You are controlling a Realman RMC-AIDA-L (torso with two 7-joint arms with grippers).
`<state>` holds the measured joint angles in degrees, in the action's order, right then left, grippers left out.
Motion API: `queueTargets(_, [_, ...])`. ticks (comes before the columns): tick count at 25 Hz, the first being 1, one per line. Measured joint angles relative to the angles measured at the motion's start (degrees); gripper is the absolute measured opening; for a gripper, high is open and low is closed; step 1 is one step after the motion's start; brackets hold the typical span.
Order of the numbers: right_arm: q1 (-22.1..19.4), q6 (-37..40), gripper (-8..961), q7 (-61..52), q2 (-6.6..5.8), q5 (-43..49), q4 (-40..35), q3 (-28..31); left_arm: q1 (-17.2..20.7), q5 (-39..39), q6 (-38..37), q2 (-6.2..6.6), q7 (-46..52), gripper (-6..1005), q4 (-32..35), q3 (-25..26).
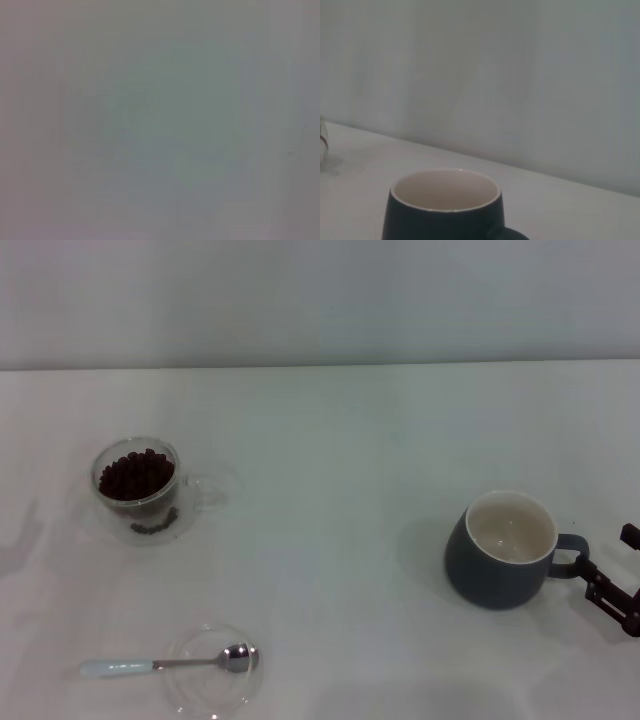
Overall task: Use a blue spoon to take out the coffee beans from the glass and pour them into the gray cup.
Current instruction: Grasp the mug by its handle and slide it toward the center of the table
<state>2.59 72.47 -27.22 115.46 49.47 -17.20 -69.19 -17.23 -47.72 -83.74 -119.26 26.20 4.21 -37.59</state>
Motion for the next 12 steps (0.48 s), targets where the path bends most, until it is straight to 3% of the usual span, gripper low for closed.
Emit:
queueTargets(9, [1.2, 0.0, 718, 0.6, 0.14, -0.1, 0.8, -0.4, 0.0, 0.0, -0.4, 0.1, 0.1, 873, 0.0, 0.0])
queueTargets(12, [1.7, -0.4, 722, 0.6, 0.3, -0.1, 0.9, -0.4, 0.0, 0.0, -0.4, 0.18, 0.1, 873, 0.0, 0.0])
